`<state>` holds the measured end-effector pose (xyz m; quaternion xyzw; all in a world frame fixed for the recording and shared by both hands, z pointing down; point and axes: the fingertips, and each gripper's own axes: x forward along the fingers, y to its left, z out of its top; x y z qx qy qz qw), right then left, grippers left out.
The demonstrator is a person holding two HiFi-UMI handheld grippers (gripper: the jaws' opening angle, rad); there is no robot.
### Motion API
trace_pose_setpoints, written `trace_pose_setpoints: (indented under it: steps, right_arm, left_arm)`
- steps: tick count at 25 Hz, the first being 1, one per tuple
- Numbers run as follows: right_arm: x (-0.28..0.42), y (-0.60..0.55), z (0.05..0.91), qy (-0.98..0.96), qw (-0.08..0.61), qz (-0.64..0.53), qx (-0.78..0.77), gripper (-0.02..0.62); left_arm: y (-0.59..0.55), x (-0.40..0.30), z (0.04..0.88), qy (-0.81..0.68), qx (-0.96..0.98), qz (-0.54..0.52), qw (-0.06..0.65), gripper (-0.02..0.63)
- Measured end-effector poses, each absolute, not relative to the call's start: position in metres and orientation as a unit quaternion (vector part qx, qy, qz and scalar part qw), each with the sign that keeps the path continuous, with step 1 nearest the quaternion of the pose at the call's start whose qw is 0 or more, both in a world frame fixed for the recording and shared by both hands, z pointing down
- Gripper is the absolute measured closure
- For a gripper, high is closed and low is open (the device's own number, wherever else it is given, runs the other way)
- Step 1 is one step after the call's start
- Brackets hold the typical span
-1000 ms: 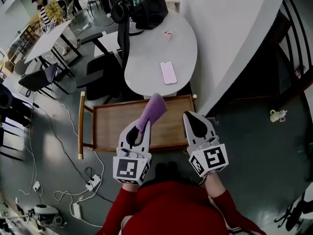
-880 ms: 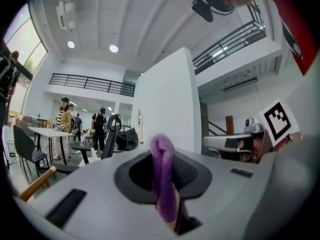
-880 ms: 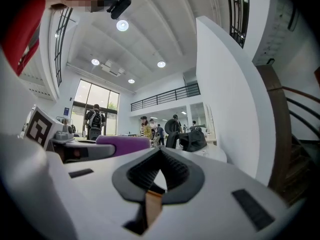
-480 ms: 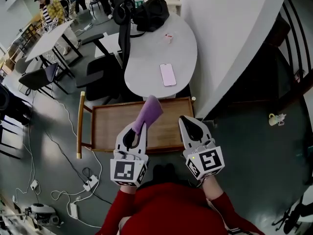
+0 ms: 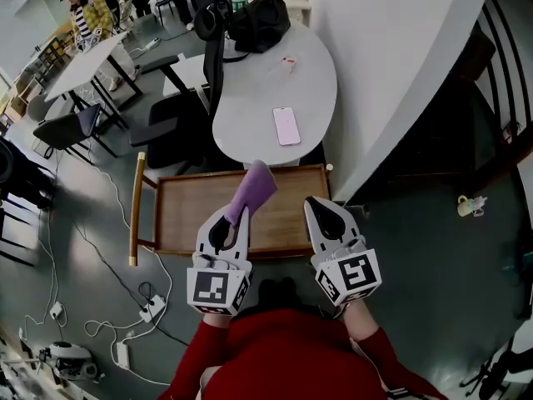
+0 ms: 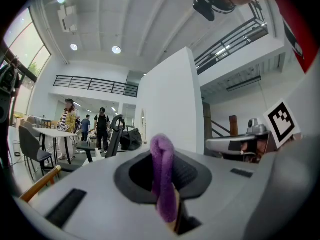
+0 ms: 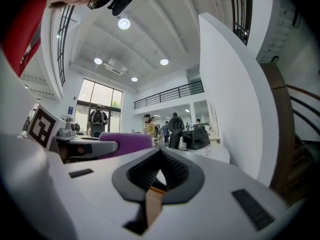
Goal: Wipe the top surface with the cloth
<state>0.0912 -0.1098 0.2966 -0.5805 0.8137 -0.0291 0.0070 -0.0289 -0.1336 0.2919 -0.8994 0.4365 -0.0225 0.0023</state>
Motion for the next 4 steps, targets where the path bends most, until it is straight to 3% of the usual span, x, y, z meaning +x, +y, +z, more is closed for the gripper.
trace_pose_setpoints:
  steps: [4]
  right_arm:
    - [0.0921,-0.1110,0.2965,0.814,0.007,-0.030,-0.581,0.583]
  left_arm:
    - [-0.1361,-0.0298,0.2910,0.438,-0.899,-0.026,0.003,0.549]
